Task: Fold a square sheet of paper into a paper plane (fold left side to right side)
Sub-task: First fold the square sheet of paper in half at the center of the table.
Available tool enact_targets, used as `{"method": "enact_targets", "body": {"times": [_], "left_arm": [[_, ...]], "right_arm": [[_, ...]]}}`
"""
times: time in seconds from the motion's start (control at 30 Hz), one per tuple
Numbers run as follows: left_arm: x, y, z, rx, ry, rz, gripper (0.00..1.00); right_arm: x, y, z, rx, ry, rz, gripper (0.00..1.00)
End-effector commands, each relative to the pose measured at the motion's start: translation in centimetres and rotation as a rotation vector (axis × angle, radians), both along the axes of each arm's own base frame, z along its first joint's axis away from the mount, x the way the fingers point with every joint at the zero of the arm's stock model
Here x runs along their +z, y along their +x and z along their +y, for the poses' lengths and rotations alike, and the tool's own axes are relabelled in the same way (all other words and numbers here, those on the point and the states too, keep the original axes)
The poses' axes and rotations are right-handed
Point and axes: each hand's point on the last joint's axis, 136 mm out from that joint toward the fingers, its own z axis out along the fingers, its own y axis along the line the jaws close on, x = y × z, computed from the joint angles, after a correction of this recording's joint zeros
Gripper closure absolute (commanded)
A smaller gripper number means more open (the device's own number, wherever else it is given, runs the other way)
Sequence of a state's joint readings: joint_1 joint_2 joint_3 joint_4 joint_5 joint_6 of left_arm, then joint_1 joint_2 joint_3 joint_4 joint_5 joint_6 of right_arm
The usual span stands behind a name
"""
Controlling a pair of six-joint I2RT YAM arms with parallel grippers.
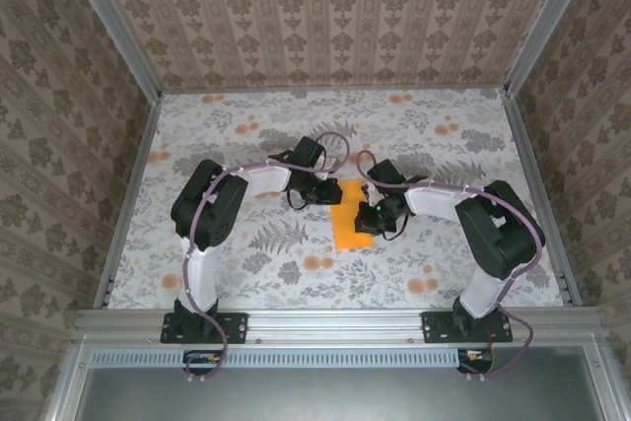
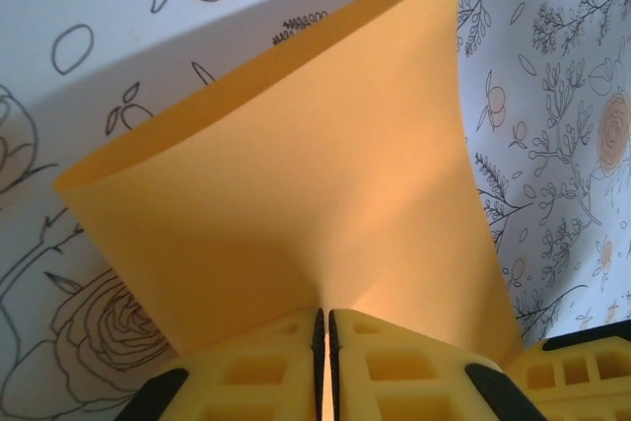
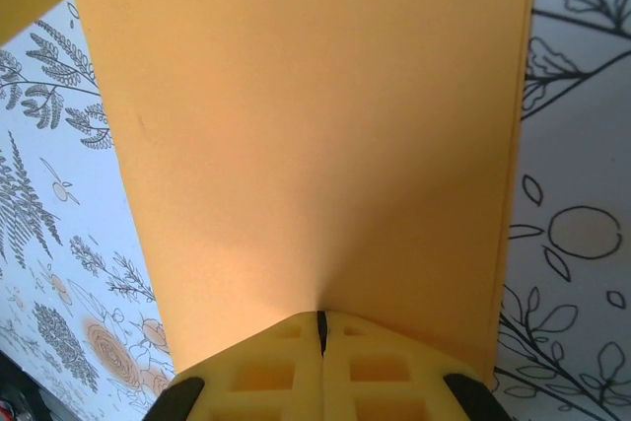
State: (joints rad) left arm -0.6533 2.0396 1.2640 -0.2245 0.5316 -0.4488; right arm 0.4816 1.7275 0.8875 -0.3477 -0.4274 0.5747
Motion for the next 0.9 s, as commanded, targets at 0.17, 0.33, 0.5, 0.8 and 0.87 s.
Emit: {"method": "enact_targets", "body": {"times": [0.17,0.33,0.5,0.8,0.87], "left_arm": [[-1.0,2.2,1.3,0.072,0.021,-0.007,0.89],[-1.1,3.8,1.7,0.106,0.024,-0.018,0.89],[-1.0,6.2,2.4,0.126,0.034,-0.034,0.89],[-1.4,9.3,3.1,0.158,0.045,-0.046,0.89],[-1.4,9.5,3.3,0.163,0.046,-0.047,0.89]], "right_arm": [[-3.7,-2.8,-4.1,0.011,-0.224,0.1,0.98],[-3.8,-3.0,-4.2,0.02,-0.231,0.103,0.98],[-3.8,-2.9,-4.1,0.028,-0.225,0.099,0.98],[-3.9,-3.0,-3.7,0.015,-0.198,0.1,0.98],[-3.8,-2.9,-3.2,0.0,-0.167,0.102,0.98]]}}
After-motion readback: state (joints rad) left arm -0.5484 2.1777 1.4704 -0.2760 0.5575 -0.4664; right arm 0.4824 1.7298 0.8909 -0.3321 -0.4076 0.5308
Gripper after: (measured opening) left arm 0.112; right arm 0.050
